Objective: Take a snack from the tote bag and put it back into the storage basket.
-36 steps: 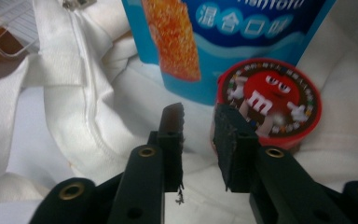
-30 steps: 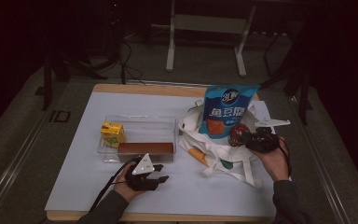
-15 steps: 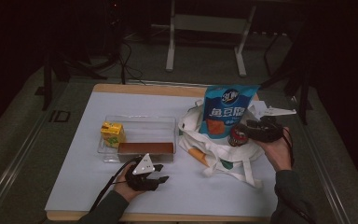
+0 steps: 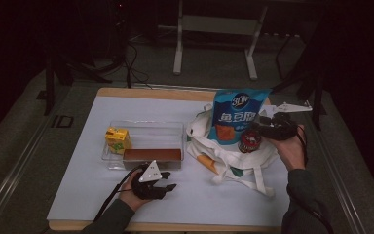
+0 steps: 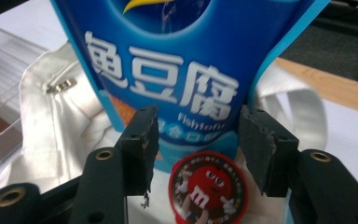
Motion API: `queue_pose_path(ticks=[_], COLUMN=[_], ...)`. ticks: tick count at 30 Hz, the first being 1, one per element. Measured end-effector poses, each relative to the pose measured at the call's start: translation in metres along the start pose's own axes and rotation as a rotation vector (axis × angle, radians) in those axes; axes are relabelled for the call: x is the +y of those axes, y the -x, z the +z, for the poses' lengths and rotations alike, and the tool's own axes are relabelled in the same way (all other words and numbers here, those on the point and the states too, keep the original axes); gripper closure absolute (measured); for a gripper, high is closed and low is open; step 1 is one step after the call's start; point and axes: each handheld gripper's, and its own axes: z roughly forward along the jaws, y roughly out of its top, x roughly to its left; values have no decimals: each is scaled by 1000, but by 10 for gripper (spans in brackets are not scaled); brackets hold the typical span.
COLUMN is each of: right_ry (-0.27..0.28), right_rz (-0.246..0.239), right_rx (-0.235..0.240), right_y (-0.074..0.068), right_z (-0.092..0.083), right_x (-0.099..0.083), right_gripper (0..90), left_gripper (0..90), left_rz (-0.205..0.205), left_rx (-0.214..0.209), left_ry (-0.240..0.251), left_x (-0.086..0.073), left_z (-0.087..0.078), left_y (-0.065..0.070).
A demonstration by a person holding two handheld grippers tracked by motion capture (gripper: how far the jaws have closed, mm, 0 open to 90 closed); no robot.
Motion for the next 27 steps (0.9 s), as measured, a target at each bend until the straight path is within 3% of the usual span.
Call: queue_pose_path(ticks=[12, 27], right_ry=[21, 13], right_rz=[18, 62], right_rx=[-44, -21], right_y=[8, 15], right_z=[3, 20], right_x=[19, 34], right_gripper=[401, 380], left_gripper=[504, 503], left_rz=[-1, 7], left_rx=[-1, 1], left_ry=[-3, -12], left_x=[0, 1], left_z=[0, 1], left_y=[0, 1])
